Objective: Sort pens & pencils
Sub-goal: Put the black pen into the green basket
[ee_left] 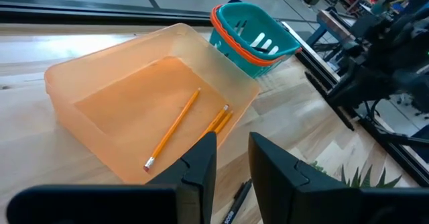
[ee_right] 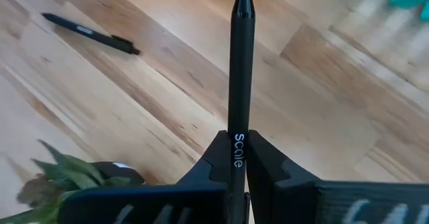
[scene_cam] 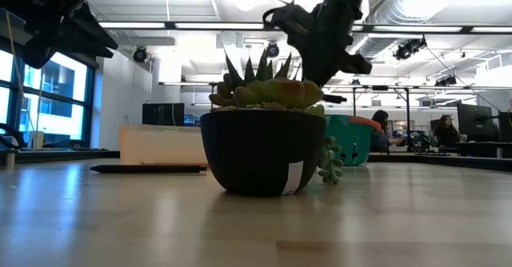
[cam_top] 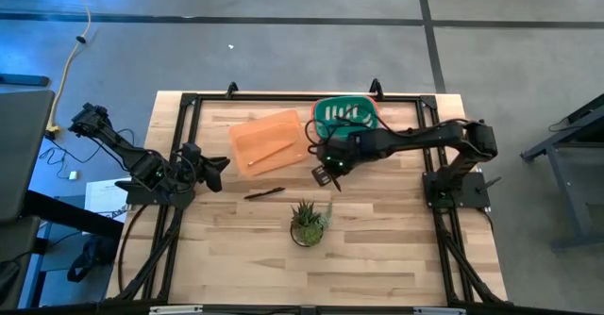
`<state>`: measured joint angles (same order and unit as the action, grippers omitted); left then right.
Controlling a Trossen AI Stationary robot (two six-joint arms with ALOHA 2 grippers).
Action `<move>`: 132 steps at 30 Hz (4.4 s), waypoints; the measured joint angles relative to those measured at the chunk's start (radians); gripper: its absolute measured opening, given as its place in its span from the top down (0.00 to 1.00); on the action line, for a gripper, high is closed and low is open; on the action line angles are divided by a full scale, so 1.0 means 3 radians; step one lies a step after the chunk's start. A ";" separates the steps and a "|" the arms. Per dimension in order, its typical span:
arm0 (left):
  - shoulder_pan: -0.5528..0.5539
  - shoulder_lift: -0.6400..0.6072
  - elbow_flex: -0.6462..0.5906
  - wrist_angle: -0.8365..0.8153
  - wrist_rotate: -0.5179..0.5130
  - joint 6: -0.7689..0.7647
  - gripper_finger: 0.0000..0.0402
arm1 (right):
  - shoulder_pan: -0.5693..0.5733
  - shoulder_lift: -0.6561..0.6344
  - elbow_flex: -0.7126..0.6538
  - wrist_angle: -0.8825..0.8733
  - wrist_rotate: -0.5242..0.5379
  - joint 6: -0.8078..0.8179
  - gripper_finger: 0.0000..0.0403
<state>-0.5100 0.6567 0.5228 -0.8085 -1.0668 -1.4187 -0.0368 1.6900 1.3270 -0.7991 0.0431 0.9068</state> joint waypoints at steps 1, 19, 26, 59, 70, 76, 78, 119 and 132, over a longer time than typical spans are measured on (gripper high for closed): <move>-0.0001 -0.0001 0.0001 0.0000 -0.0001 -0.0001 0.81 | 0.0000 -0.0027 0.0000 0.0015 0.0009 -0.0021 1.00; -0.0001 -0.0001 0.0001 -0.0006 -0.0250 -0.0003 0.81 | -0.0125 -0.0541 0.0000 0.0031 0.0217 -0.0284 1.00; 0.0000 -0.0001 0.0000 -0.0005 -0.0279 -0.0010 0.81 | -0.0314 -0.0579 0.0000 -0.0152 0.0228 -0.0520 1.00; -0.0001 0.0000 0.0000 -0.0005 -0.0533 -0.0161 0.81 | -0.1676 -0.0578 0.0000 -0.0157 0.0187 -0.2545 1.00; -0.0001 0.0000 0.0001 -0.0001 -0.0547 -0.0189 0.81 | -0.1915 -0.0516 0.0000 -0.0040 0.0129 -0.3183 1.00; 0.0000 0.0001 0.0000 -0.0001 -0.0548 -0.0189 0.81 | -0.1934 -0.0306 0.0000 0.0027 0.0016 -0.3546 1.00; 0.0001 0.0001 0.0001 -0.0003 -0.0548 -0.0189 0.81 | -0.1934 -0.0222 0.0000 0.0036 0.0008 -0.3612 1.00; 0.0000 0.0001 0.0000 -0.0009 -0.0612 -0.0189 0.81 | -0.1925 0.0584 0.0000 -0.0018 -0.0119 -0.4489 0.85; 0.0000 0.0001 0.0000 -0.0009 -0.0612 -0.0189 0.81 | -0.1925 0.0581 0.0004 -0.0025 -0.0118 -0.4440 0.85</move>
<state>-0.5099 0.6571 0.5228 -0.8112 -1.2503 -1.4754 -0.6144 1.8643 1.3282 -0.8066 0.0076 -0.4253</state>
